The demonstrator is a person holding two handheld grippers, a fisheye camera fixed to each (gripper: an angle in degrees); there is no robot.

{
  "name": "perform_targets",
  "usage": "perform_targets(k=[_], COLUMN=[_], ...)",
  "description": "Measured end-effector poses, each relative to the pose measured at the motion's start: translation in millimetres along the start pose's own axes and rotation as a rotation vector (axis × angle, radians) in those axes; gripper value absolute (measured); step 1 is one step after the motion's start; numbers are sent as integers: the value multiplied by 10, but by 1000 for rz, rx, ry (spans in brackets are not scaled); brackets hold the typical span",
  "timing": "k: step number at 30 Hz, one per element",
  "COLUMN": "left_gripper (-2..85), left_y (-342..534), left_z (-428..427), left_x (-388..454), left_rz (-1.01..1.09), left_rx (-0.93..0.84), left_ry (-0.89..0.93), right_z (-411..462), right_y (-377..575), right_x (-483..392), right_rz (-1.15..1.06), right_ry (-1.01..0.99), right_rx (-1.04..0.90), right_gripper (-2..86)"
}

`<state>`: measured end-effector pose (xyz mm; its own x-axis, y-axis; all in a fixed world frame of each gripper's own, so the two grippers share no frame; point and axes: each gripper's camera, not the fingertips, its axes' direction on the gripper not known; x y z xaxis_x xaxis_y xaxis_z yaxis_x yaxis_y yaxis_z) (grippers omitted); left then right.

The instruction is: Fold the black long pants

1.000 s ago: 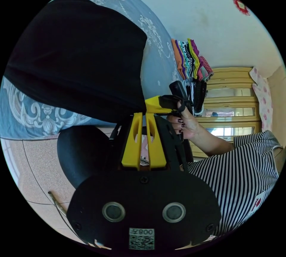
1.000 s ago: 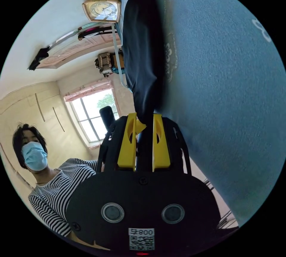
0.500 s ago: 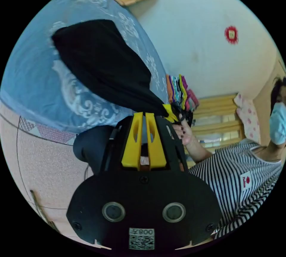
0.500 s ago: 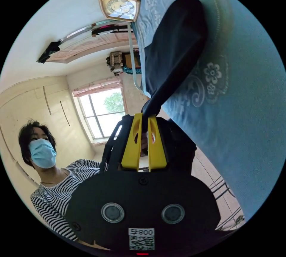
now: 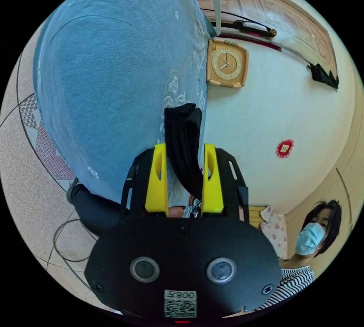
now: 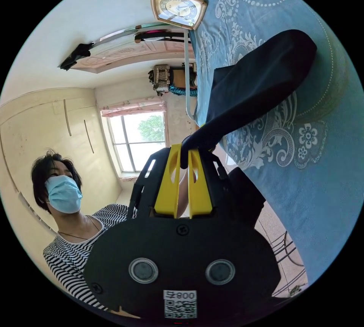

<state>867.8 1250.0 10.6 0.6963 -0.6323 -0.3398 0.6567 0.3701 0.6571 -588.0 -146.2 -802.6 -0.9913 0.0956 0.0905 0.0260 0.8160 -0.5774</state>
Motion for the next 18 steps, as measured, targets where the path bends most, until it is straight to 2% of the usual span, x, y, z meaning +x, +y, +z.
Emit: perform_targets(k=[7, 18], left_gripper=[95, 74], left_y=[-141, 160], left_z=[34, -152], left_x=[725, 2286], left_rz=[17, 144], left_rx=[-52, -28], left_ry=[-121, -144], right_z=[-308, -1170], right_y=[341, 1254], right_x=[179, 545], right_rz=[14, 48], right_ry=[-22, 22], right_rx=[13, 25], right_gripper=[12, 13])
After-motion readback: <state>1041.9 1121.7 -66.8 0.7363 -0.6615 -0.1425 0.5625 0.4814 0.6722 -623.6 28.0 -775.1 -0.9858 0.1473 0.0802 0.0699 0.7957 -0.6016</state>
